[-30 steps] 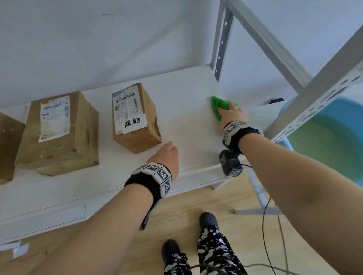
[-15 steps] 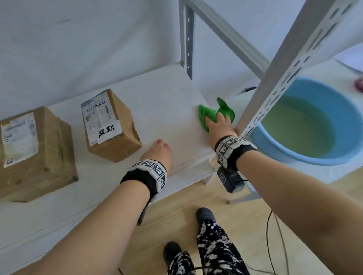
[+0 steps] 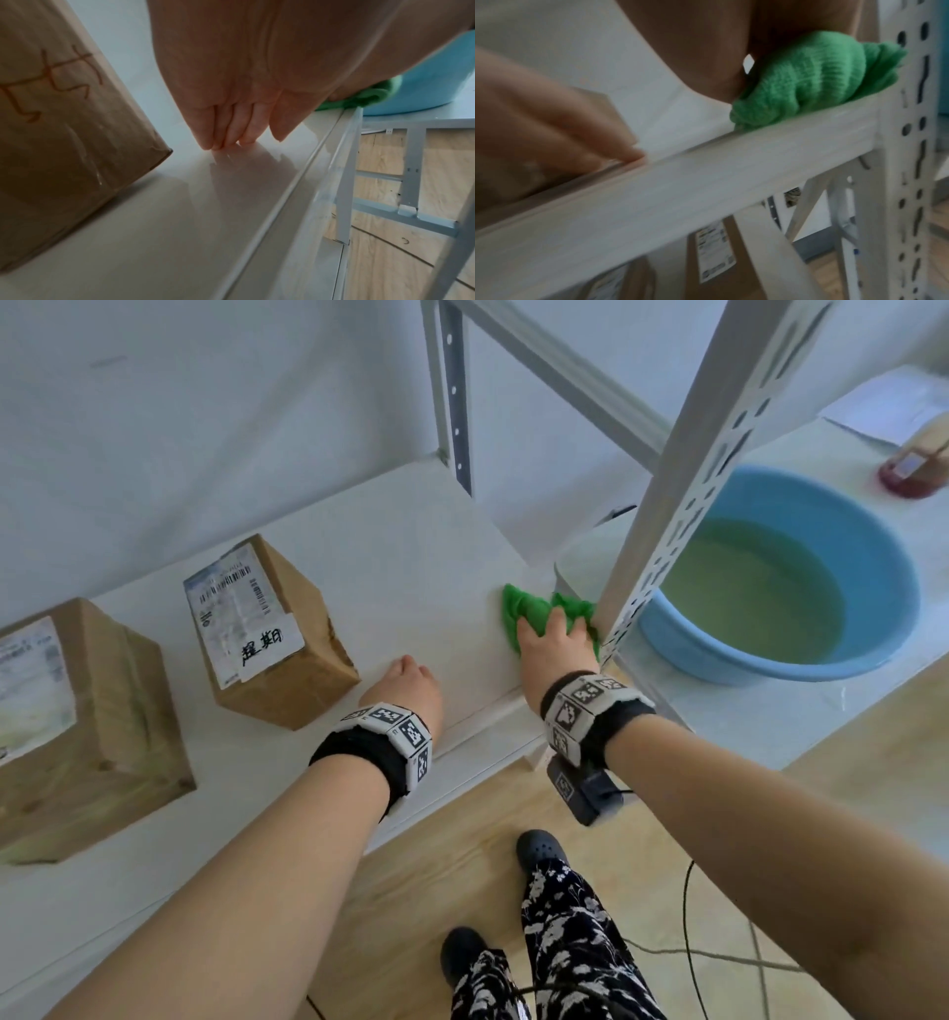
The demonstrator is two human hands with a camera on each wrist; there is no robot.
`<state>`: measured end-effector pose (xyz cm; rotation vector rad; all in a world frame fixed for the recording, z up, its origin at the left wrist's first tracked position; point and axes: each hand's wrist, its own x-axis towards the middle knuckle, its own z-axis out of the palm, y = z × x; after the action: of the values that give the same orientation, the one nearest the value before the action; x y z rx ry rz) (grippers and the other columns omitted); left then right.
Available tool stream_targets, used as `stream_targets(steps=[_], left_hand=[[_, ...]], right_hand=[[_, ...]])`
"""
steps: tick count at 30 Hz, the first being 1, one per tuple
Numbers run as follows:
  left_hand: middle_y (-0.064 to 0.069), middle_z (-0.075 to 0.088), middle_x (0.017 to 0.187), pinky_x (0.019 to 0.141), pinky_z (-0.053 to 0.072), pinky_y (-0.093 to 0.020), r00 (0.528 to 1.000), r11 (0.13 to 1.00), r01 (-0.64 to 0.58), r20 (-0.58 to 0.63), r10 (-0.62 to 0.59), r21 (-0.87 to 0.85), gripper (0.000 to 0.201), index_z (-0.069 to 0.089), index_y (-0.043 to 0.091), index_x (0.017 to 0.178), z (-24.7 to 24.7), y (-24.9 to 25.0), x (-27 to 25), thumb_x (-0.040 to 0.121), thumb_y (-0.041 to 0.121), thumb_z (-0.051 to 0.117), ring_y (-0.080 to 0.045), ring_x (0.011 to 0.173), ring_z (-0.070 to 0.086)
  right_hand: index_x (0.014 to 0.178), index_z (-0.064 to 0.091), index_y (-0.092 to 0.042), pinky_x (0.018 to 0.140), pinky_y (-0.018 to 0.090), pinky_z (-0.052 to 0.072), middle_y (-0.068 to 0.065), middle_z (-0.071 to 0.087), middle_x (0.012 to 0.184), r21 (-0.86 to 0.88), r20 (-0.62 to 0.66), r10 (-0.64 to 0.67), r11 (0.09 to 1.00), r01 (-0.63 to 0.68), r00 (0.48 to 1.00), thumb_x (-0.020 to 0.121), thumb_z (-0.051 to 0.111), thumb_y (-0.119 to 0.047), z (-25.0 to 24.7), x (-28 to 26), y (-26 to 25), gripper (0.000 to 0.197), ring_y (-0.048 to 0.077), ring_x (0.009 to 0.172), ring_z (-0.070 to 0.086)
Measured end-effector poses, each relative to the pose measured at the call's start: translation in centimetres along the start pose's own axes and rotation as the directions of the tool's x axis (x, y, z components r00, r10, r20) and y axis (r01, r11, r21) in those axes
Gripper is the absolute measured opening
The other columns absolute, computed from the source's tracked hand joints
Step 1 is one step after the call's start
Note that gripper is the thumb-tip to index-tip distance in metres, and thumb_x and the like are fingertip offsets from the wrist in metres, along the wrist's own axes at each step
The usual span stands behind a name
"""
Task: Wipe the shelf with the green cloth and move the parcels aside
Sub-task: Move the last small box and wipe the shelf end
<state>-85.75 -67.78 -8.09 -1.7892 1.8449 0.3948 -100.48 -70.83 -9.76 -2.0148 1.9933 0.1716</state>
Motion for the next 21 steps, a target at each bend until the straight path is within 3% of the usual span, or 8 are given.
stream_targets(steps=[3, 6, 9, 12, 14, 17, 21], left_hand=[[-0.019, 0.024, 0.15, 0.116, 0.032, -0.036, 1.0, 1.0, -0.008, 0.007, 0.008, 0.0, 0.052, 0.023, -0.004, 0.144, 0.4, -0.3, 0.6, 0.094, 0.006, 0.033, -0.027, 0.142, 0.023], [-0.02, 0.023, 0.15, 0.115, 0.033, -0.038, 1.0, 1.0, -0.016, 0.006, 0.016, 0.007, 0.053, 0.024, -0.004, 0.144, 0.5, -0.5, 0.6, 0.093, 0.005, 0.031, -0.028, 0.142, 0.023], [-0.02, 0.025, 0.149, 0.114, 0.034, -0.039, 0.999, 0.999, -0.035, -0.009, 0.035, 0.028, 0.051, 0.027, -0.004, 0.143, 0.3, -0.6, 0.4, 0.092, 0.004, 0.032, -0.029, 0.142, 0.024], [-0.02, 0.028, 0.148, 0.113, 0.034, -0.038, 0.999, 0.998, -0.042, -0.022, 0.043, 0.043, 0.05, 0.029, -0.003, 0.142, 0.3, -0.7, 0.5, 0.093, 0.007, 0.035, -0.029, 0.141, 0.027], [-0.02, 0.027, 0.149, 0.114, 0.033, -0.037, 0.999, 0.998, -0.043, -0.016, 0.044, 0.052, 0.05, 0.029, -0.003, 0.142, 0.1, -0.6, 0.3, 0.093, 0.007, 0.035, -0.028, 0.141, 0.027], [-0.018, 0.027, 0.148, 0.113, 0.032, -0.035, 0.999, 0.997, -0.052, -0.011, 0.053, 0.062, 0.049, 0.03, -0.001, 0.141, -0.1, -0.8, 0.3, 0.092, 0.004, 0.033, -0.027, 0.14, 0.028], [-0.016, 0.029, 0.146, 0.11, 0.035, -0.036, 0.999, 0.998, -0.045, -0.006, 0.045, 0.048, 0.048, 0.031, 0.0, 0.14, 0.0, -0.8, 0.1, 0.092, 0.003, 0.035, -0.027, 0.139, 0.03]], right_hand=[[0.148, 0.024, -0.019, 0.114, 0.058, 0.022, 0.026, 0.007, 0.154, 0.077, 0.06, 0.09, 0.993, -0.094, 0.994, 0.095, 0.038, -0.012, -0.9, 2.4, -0.9, 0.055, 0.051, 0.14, 0.011], [0.148, 0.026, -0.013, 0.114, 0.055, 0.026, 0.027, 0.014, 0.152, 0.214, 0.053, 0.093, 0.972, -0.102, 0.994, 0.094, 0.041, -0.02, -0.5, 2.2, -1.8, 0.056, 0.047, 0.139, 0.017], [0.143, 0.034, -0.019, 0.112, 0.049, 0.03, 0.02, 0.021, 0.15, 0.172, 0.017, -0.035, 0.985, 0.032, 0.999, 0.092, 0.044, -0.012, 0.8, -1.6, -2.7, 0.053, 0.04, 0.137, 0.024], [0.146, 0.029, -0.028, 0.118, 0.049, 0.02, 0.011, 0.009, 0.157, 0.12, 0.038, -0.244, 0.964, 0.238, 0.969, 0.089, 0.047, -0.004, 2.1, -4.8, -2.5, 0.065, 0.038, 0.145, 0.007], [0.147, 0.027, -0.033, 0.119, 0.049, 0.021, 0.008, 0.008, 0.159, 0.098, 0.045, -0.298, 0.951, 0.293, 0.953, 0.088, 0.045, -0.001, 2.0, -4.6, -1.3, 0.069, 0.035, 0.147, 0.005], [0.146, 0.031, -0.03, 0.117, 0.051, 0.024, 0.012, 0.017, 0.156, 0.072, -0.023, -0.179, 0.981, 0.18, 0.984, 0.087, 0.049, 0.0, 1.1, -1.7, 0.9, 0.068, 0.037, 0.145, 0.015], [0.147, 0.028, -0.023, 0.117, 0.05, 0.025, 0.023, 0.016, 0.153, 0.114, -0.065, 0.032, 0.993, -0.024, 0.997, 0.091, 0.046, -0.008, 0.9, -0.3, 0.6, 0.061, 0.04, 0.141, 0.018]])
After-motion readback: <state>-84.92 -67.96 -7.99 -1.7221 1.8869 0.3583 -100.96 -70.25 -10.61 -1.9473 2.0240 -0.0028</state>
